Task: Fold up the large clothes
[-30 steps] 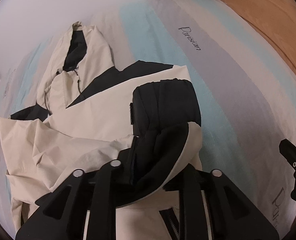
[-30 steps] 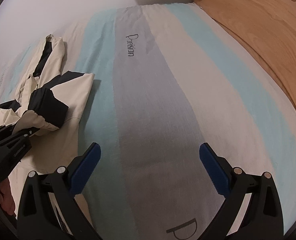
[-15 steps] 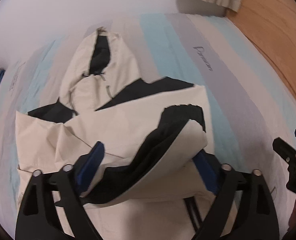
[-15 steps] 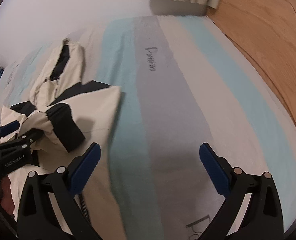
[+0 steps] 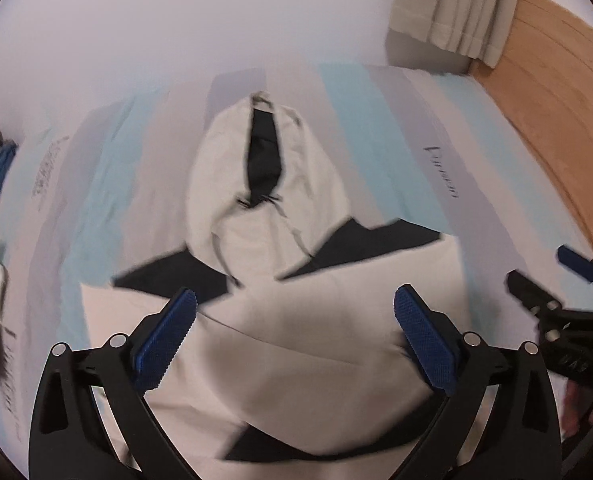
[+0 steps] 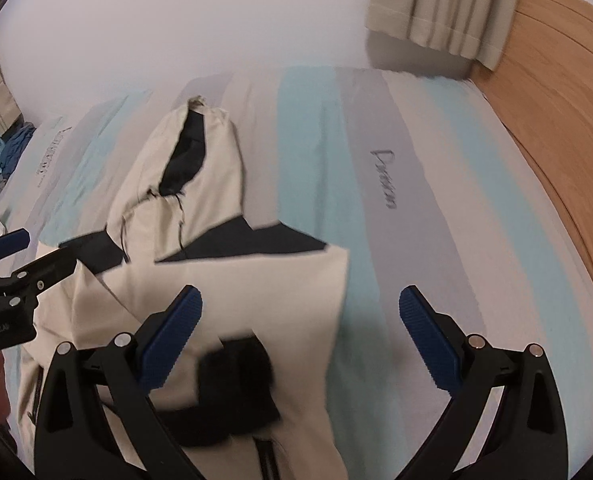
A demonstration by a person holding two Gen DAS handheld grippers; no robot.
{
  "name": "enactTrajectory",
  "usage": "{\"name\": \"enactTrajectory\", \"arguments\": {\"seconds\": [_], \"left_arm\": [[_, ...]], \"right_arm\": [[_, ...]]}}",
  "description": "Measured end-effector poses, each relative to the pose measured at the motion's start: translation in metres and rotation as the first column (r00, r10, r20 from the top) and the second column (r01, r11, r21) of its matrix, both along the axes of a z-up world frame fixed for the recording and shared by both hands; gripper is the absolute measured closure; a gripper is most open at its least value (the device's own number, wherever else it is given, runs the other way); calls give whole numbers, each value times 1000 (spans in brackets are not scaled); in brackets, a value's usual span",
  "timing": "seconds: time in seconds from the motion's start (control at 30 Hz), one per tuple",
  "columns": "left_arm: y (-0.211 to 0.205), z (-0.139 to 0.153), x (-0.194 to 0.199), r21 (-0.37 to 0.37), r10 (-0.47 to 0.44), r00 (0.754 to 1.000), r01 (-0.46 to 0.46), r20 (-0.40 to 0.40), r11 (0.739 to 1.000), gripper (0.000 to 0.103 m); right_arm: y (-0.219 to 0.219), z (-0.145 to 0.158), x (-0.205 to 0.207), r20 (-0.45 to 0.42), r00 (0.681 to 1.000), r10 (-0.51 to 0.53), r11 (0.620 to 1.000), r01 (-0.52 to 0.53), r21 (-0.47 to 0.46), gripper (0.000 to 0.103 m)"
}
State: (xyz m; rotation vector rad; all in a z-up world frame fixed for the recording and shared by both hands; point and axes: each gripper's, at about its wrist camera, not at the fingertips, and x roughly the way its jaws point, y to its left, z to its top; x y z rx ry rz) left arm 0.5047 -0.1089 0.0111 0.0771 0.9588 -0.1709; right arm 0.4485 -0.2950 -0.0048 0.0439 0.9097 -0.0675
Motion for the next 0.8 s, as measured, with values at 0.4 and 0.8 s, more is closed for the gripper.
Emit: {"name": "enactTrajectory", "arguments": {"seconds": [0.4, 0.8], "left_arm": [[70, -38, 117, -3, -3, 997, 3, -73, 1000, 6], [84, -106, 208, -76, -84, 989, 75, -122, 994, 6]], "right_arm": [[52, -21, 127, 14, 987, 161, 985, -161, 53, 8], [74, -84, 248, -22, 959, 281, 954, -277, 116, 8]]}}
